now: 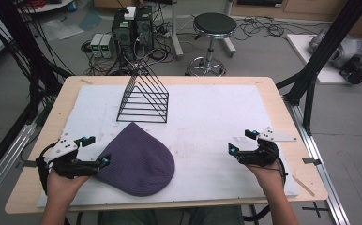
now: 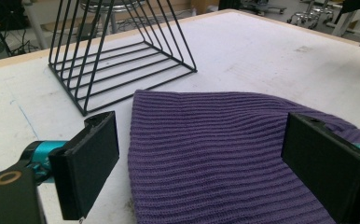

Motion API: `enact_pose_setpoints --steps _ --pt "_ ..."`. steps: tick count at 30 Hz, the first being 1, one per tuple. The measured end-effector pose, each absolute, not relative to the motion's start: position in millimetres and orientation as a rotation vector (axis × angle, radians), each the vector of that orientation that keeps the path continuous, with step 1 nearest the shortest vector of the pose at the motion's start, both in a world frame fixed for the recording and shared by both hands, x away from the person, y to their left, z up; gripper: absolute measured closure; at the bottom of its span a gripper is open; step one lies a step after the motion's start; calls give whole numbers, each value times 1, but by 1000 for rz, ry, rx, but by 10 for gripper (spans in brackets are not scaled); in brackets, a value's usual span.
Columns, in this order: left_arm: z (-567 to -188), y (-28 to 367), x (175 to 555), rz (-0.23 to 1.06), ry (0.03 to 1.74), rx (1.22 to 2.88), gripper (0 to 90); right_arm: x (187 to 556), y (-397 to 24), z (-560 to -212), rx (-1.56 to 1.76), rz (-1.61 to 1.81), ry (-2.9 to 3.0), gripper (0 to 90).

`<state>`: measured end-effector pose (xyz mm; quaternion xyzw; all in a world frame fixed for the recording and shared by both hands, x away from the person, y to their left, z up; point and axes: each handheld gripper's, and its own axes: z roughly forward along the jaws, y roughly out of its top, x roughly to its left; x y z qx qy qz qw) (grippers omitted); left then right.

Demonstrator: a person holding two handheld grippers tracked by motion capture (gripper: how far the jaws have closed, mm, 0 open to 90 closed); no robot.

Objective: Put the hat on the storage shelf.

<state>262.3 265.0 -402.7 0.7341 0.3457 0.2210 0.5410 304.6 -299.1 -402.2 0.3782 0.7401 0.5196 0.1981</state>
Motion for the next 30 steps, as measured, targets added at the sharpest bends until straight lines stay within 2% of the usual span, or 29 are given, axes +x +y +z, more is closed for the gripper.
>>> enact_pose_setpoints --steps 17,30 --pt "-403 258 259 517 792 1777 128 305 -304 -402 1070 1461 2061 72" --pt "-417 227 240 400 616 1981 150 304 -299 -401 1054 1464 2069 73"
